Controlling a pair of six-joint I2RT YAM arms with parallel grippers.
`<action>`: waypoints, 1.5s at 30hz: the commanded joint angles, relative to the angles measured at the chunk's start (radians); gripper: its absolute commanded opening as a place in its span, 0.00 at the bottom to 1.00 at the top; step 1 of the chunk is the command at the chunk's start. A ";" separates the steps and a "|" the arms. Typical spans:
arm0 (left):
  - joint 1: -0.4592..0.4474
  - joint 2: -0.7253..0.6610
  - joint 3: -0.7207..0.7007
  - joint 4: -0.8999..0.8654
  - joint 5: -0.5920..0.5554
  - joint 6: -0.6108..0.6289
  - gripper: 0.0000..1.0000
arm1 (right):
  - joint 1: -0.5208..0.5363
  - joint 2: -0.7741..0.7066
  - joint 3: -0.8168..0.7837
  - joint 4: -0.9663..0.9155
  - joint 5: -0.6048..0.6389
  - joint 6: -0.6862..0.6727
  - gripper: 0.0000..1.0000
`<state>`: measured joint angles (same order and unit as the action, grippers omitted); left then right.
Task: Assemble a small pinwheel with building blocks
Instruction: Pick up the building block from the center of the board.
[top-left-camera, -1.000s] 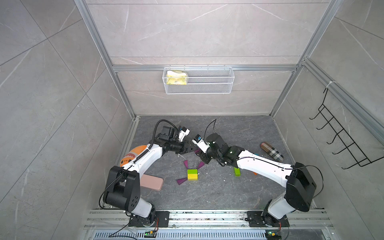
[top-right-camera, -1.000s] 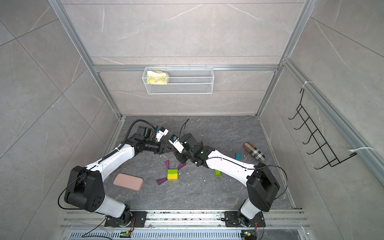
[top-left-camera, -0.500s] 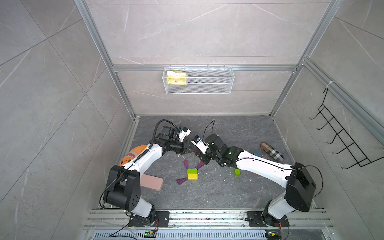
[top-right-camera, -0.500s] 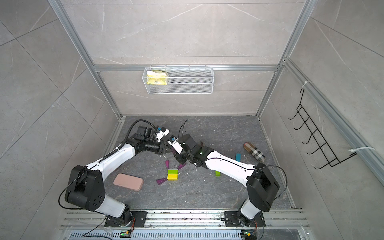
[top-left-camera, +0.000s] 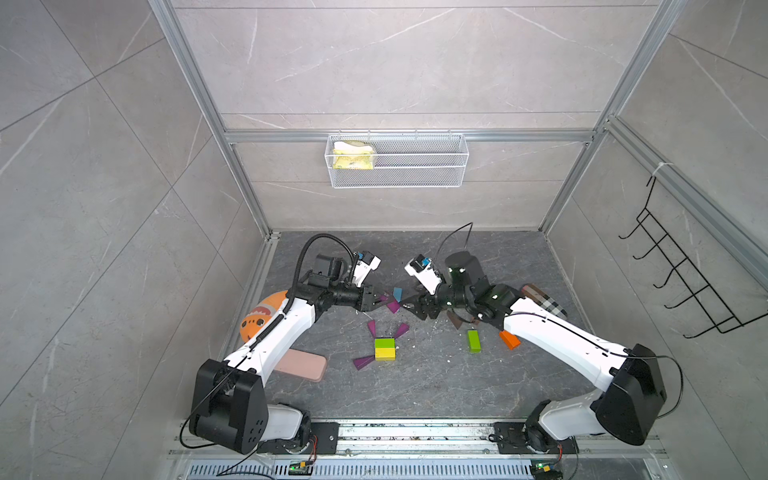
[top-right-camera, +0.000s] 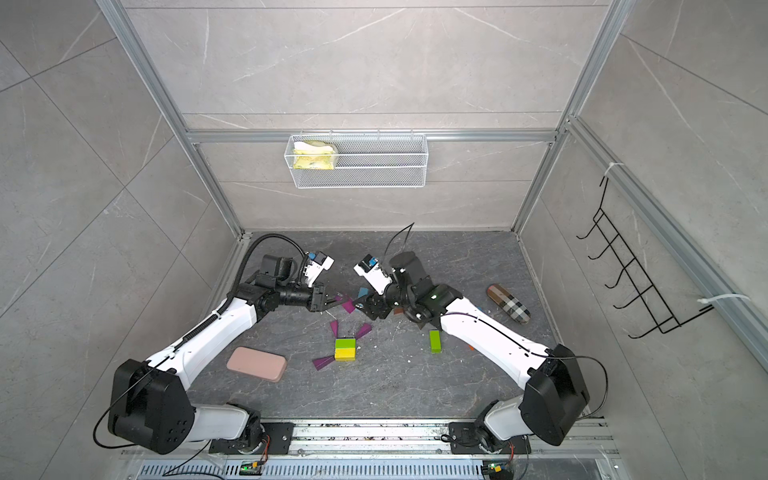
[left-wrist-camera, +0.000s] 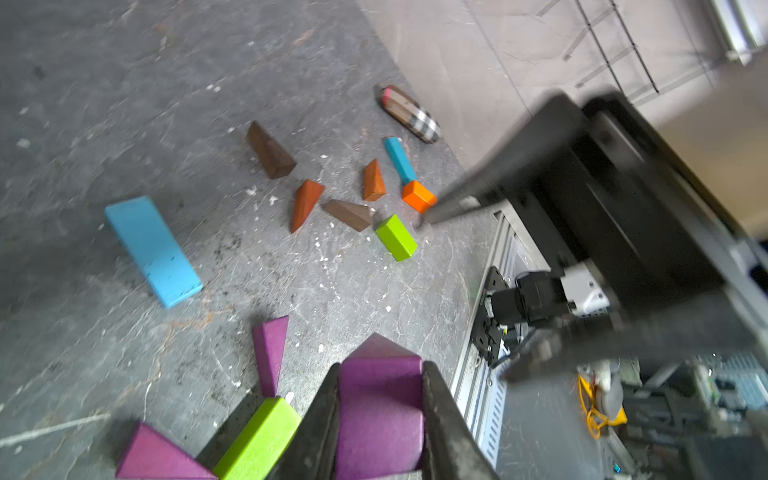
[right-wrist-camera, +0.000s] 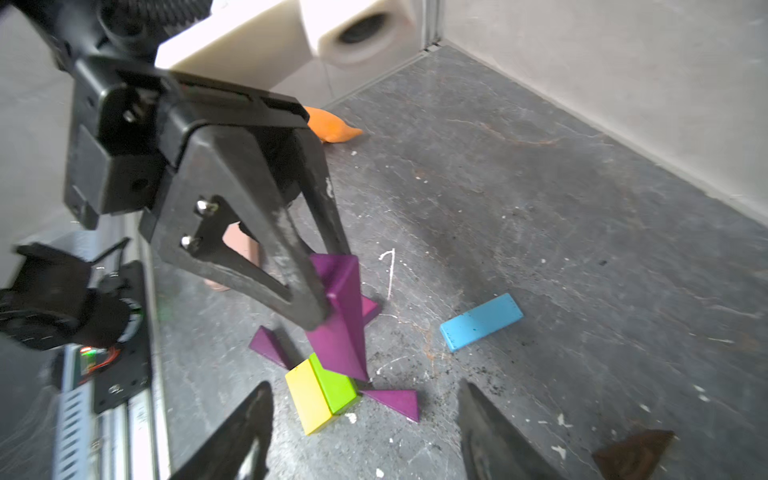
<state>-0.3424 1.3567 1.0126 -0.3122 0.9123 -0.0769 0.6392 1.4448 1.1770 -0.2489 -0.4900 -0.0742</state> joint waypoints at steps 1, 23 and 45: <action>0.002 -0.024 -0.024 0.075 0.170 0.078 0.12 | -0.032 0.037 0.022 -0.027 -0.370 0.015 0.65; -0.001 -0.038 -0.025 0.171 0.285 0.011 0.12 | -0.027 0.154 0.099 -0.057 -0.501 0.005 0.20; 0.000 -0.087 -0.039 0.101 0.085 0.084 1.00 | -0.004 0.089 0.026 -0.065 -0.162 0.147 0.00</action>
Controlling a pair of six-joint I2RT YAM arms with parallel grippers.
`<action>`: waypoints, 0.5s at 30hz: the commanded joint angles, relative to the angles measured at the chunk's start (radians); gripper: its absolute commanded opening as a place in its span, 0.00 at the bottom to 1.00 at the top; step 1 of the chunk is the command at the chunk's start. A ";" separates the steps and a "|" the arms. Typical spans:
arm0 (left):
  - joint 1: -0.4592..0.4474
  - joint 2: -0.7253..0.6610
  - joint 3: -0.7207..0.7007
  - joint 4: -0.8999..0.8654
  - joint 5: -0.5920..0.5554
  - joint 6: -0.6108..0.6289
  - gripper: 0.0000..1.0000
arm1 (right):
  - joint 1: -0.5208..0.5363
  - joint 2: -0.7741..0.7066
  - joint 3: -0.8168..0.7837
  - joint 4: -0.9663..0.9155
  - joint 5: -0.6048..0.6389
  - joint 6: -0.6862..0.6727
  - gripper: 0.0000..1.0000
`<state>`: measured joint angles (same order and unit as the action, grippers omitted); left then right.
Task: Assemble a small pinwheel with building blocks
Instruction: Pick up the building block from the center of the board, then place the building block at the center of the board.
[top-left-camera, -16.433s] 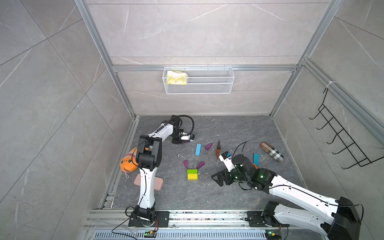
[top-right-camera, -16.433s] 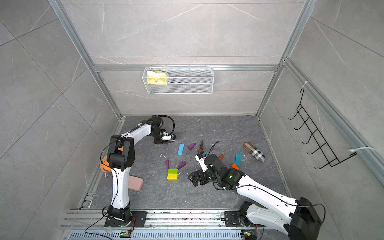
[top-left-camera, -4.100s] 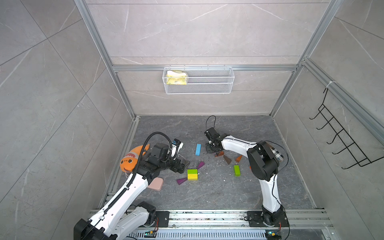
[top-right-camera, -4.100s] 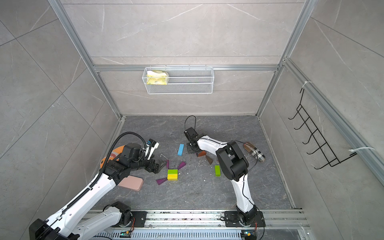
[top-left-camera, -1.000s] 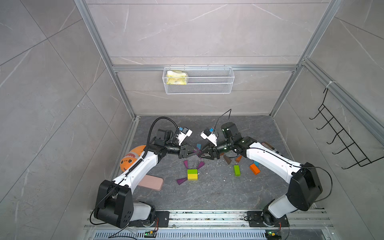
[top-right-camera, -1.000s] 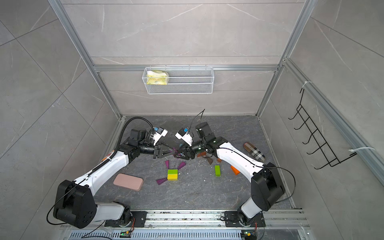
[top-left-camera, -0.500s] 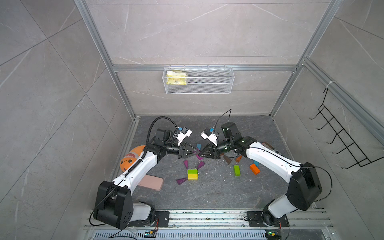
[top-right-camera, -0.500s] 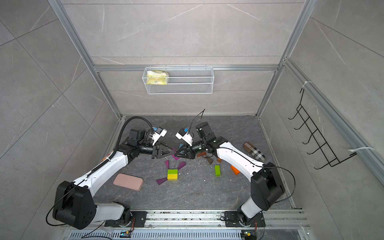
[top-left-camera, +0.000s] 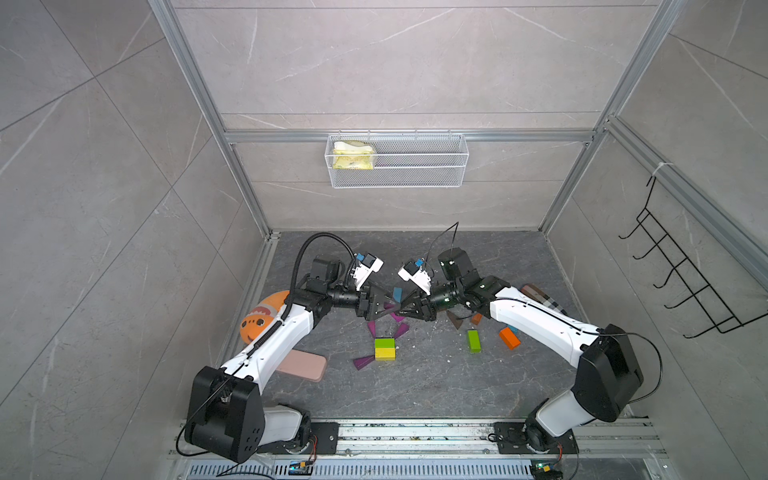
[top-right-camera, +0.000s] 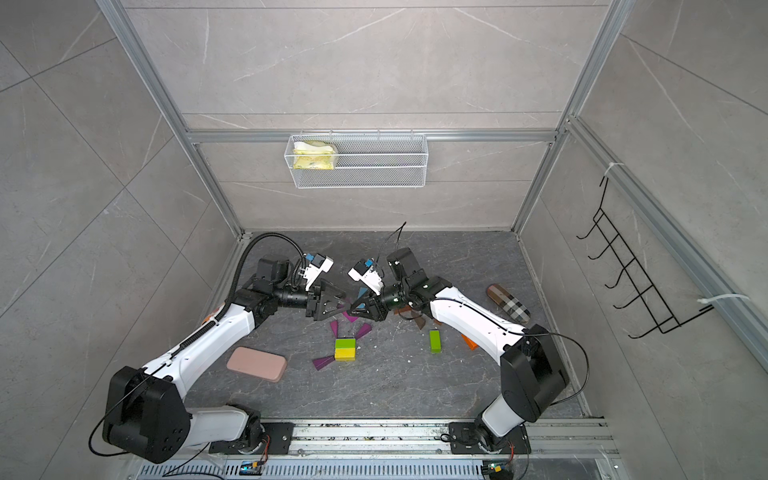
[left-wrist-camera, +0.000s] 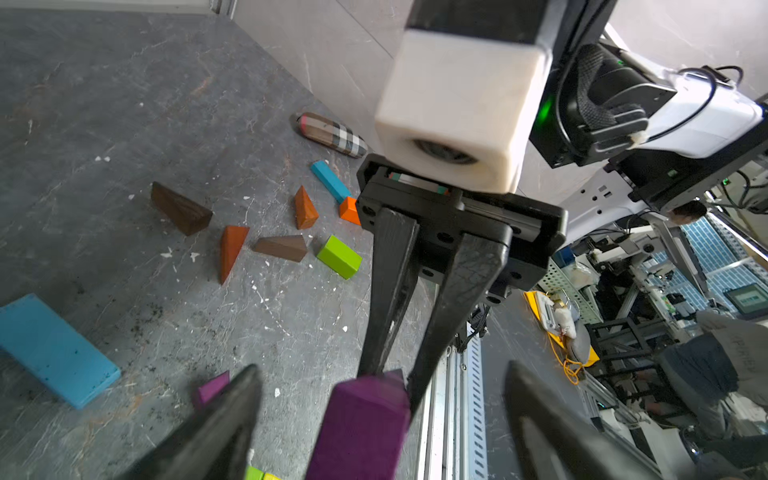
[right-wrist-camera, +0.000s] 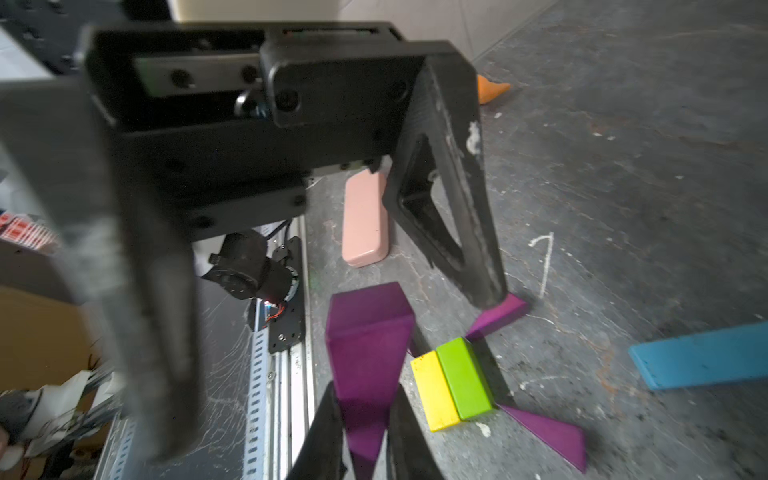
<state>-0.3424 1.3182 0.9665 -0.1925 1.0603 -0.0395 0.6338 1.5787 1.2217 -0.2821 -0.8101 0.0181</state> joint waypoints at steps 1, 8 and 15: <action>0.000 -0.063 0.003 -0.031 -0.100 0.062 1.00 | 0.001 -0.062 -0.032 -0.038 0.211 0.073 0.00; -0.001 -0.285 -0.075 -0.107 -0.537 0.070 1.00 | 0.055 -0.183 -0.164 -0.229 0.816 0.370 0.00; -0.003 -0.459 -0.126 -0.272 -0.728 0.026 1.00 | 0.259 -0.166 -0.239 -0.543 1.212 0.918 0.00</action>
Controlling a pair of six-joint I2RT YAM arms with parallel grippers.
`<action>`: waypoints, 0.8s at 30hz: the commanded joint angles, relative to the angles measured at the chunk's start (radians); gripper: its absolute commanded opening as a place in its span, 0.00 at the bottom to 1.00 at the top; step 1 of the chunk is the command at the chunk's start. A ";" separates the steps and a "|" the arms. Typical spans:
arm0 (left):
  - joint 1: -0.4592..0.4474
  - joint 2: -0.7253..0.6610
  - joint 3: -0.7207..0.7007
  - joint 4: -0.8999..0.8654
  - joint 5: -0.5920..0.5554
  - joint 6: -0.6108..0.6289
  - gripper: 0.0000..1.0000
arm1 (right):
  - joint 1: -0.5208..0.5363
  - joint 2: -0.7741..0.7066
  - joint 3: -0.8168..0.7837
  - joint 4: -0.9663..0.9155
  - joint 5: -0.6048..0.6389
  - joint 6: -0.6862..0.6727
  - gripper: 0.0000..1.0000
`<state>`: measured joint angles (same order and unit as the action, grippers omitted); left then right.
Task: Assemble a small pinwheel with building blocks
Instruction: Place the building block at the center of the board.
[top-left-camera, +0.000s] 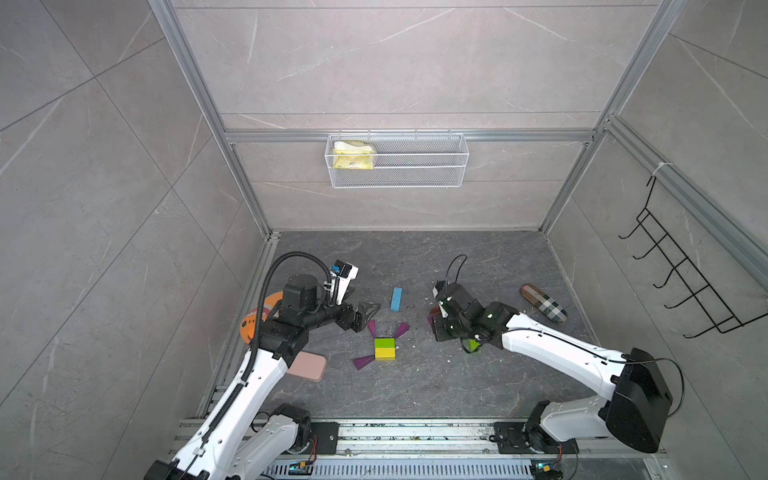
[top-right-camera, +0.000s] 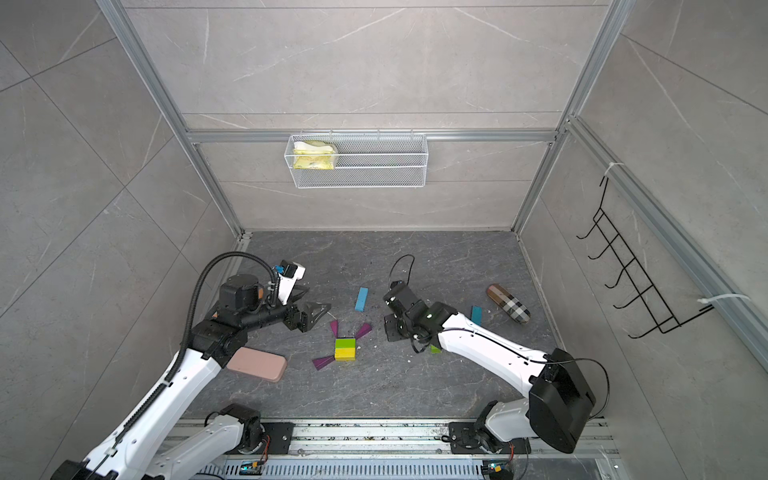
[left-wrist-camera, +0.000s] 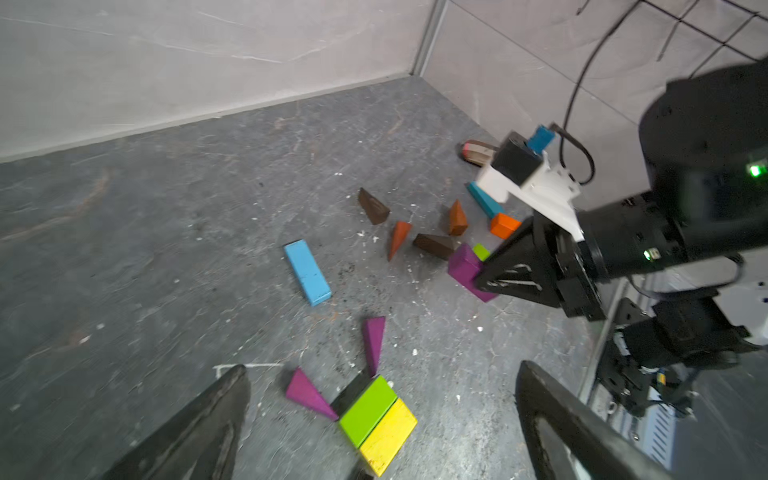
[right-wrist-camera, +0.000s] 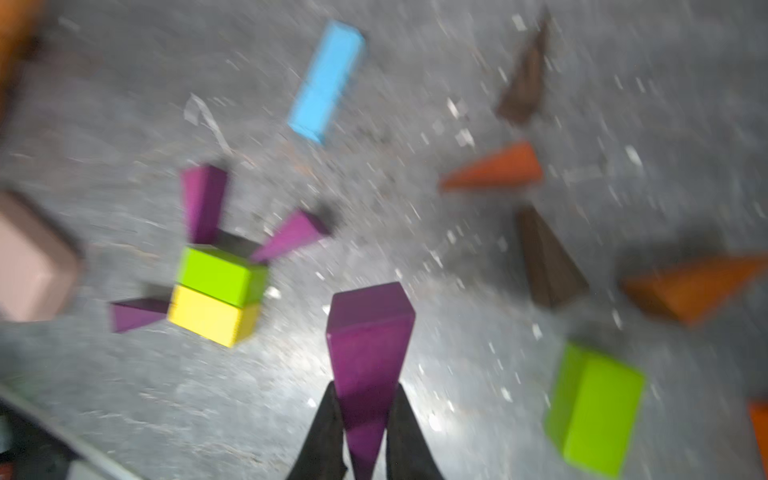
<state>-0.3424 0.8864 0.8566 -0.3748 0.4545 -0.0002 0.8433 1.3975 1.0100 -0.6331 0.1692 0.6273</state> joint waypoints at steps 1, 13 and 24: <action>-0.003 -0.039 -0.025 -0.104 -0.130 -0.015 1.00 | 0.074 0.022 -0.043 -0.203 0.236 0.379 0.00; -0.003 -0.177 -0.057 -0.192 -0.332 -0.021 1.00 | 0.236 0.234 -0.029 -0.128 0.249 0.736 0.00; -0.003 -0.236 -0.065 -0.200 -0.430 -0.039 1.00 | 0.236 0.349 0.059 -0.016 0.207 0.721 0.00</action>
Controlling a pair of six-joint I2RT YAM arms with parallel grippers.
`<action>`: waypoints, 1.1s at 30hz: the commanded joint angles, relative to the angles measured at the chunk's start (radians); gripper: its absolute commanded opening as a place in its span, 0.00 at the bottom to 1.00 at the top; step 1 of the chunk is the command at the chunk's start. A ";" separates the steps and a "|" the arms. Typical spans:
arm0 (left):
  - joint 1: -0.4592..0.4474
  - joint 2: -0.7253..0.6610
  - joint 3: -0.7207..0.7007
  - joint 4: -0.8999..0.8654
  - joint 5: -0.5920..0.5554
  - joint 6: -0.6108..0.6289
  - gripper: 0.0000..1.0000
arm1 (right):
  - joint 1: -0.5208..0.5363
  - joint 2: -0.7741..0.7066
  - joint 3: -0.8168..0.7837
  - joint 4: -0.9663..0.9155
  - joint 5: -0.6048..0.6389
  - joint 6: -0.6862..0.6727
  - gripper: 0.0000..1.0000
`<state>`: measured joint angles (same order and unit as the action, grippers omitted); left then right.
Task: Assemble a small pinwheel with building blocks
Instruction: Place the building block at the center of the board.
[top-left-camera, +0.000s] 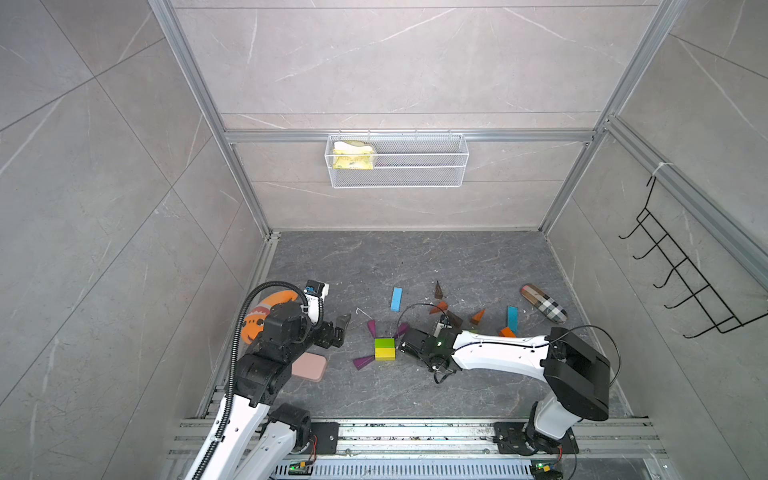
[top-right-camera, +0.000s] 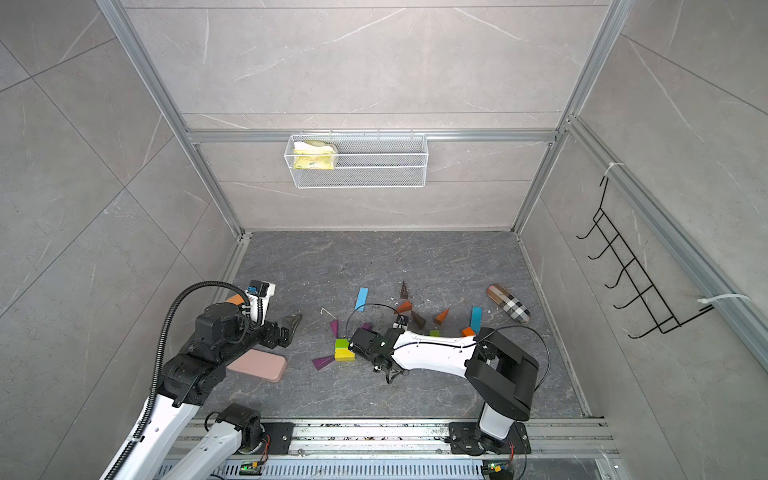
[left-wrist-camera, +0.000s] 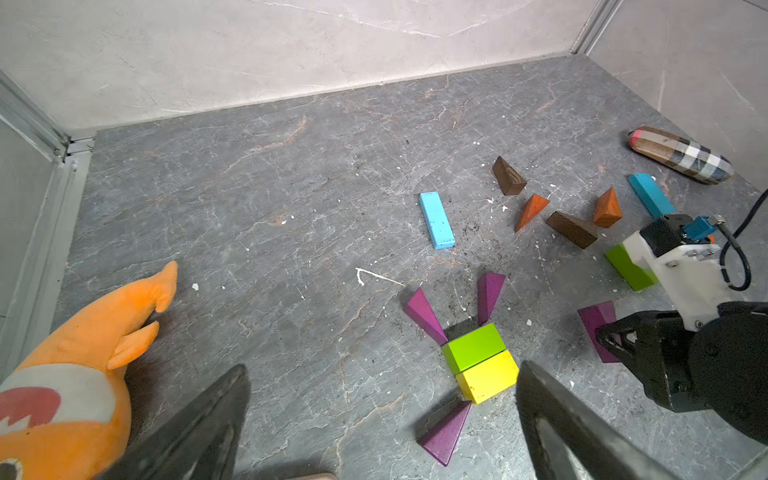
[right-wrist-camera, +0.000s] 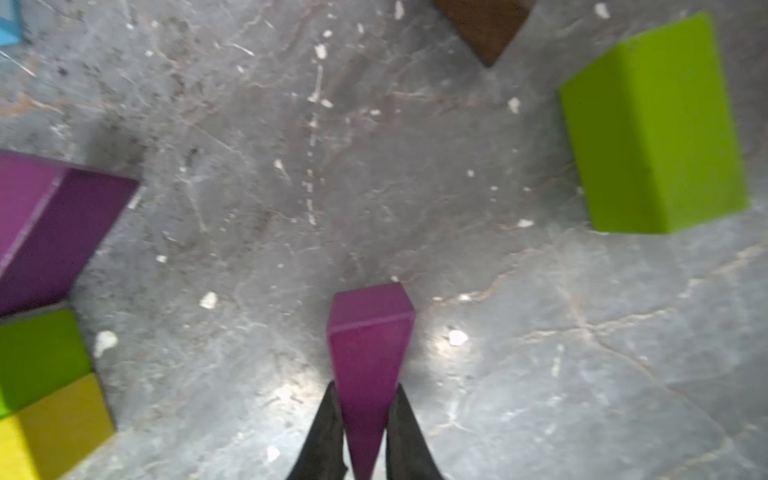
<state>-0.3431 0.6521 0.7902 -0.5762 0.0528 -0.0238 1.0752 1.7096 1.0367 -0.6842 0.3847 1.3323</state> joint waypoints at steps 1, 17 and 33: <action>-0.002 -0.002 0.000 0.002 -0.027 -0.015 1.00 | 0.004 0.051 0.043 0.043 -0.020 0.013 0.00; -0.002 0.008 -0.005 0.012 -0.010 -0.008 1.00 | 0.006 0.123 0.129 0.045 -0.056 -0.056 0.39; -0.001 0.004 -0.038 0.084 0.085 0.038 1.00 | -0.024 -0.324 -0.060 0.248 0.020 -0.808 0.61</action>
<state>-0.3431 0.6598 0.7567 -0.5503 0.0799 -0.0174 1.0698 1.4723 1.0092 -0.5655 0.4110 0.9169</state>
